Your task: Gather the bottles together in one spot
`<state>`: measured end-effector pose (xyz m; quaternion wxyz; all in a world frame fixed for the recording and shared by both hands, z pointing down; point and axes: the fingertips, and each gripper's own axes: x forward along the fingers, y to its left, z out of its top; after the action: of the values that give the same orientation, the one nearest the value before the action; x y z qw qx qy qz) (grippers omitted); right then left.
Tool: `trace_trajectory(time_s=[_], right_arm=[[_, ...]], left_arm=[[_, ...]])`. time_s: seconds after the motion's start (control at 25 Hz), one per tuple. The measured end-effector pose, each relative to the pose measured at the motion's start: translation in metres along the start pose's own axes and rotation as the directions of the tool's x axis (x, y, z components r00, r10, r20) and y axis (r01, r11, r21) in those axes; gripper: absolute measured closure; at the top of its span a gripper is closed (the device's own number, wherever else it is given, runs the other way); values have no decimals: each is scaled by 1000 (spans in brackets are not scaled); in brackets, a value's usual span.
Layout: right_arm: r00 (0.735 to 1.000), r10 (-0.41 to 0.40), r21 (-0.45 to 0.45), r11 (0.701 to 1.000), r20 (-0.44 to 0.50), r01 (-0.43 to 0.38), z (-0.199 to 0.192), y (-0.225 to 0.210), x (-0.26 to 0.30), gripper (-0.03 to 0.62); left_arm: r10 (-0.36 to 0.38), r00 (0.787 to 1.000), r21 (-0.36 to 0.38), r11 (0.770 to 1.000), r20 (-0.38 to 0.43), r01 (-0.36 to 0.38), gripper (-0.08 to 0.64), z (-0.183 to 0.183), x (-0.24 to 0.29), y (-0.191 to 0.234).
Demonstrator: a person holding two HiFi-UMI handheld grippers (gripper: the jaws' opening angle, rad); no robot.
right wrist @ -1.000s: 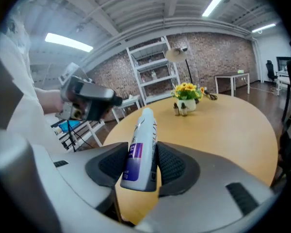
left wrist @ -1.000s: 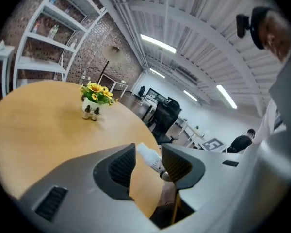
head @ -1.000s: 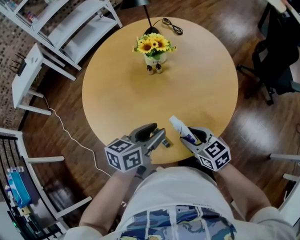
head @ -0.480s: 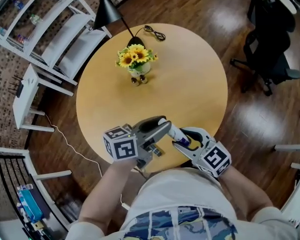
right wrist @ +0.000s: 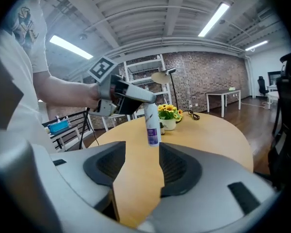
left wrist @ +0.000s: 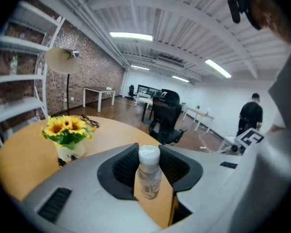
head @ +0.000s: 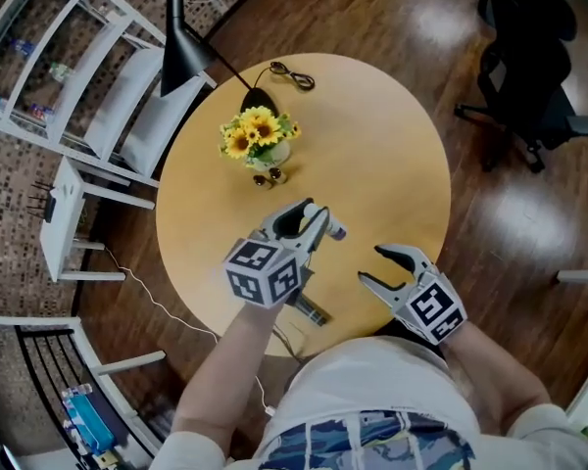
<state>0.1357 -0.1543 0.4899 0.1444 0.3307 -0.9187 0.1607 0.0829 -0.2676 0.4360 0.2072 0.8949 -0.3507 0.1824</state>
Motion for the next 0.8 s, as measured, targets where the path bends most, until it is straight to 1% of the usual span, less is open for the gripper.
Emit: trace_trajectory(time_s=[0.04, 0.12, 0.2, 0.32, 0.56, 0.8], right_arm=[[1000, -7, 9, 1000, -5, 7, -2, -5, -2, 348], [1000, -16, 37, 999, -14, 17, -6, -13, -6, 348], [1000, -20, 64, 998, -22, 21, -8, -19, -11, 348], [999, -23, 88, 996, -39, 26, -11, -26, -17, 348], [995, -68, 134, 988, -73, 78, -24, -53, -28, 348], [989, -90, 141, 984, -114, 106, -34, -69, -33, 348]], left_arm=[[62, 998, 22, 998, -2, -62, 431, -1, 9, 19], [165, 986, 27, 986, 5, -165, 431, -4, 25, 56], [233, 972, 18, 972, 17, -233, 431, -4, 39, 87], [305, 951, 25, 952, 44, -307, 431, 0, 56, 123], [411, 910, 65, 908, 60, -415, 431, -1, 91, 179], [457, 887, 42, 887, 68, -460, 431, -11, 108, 204]])
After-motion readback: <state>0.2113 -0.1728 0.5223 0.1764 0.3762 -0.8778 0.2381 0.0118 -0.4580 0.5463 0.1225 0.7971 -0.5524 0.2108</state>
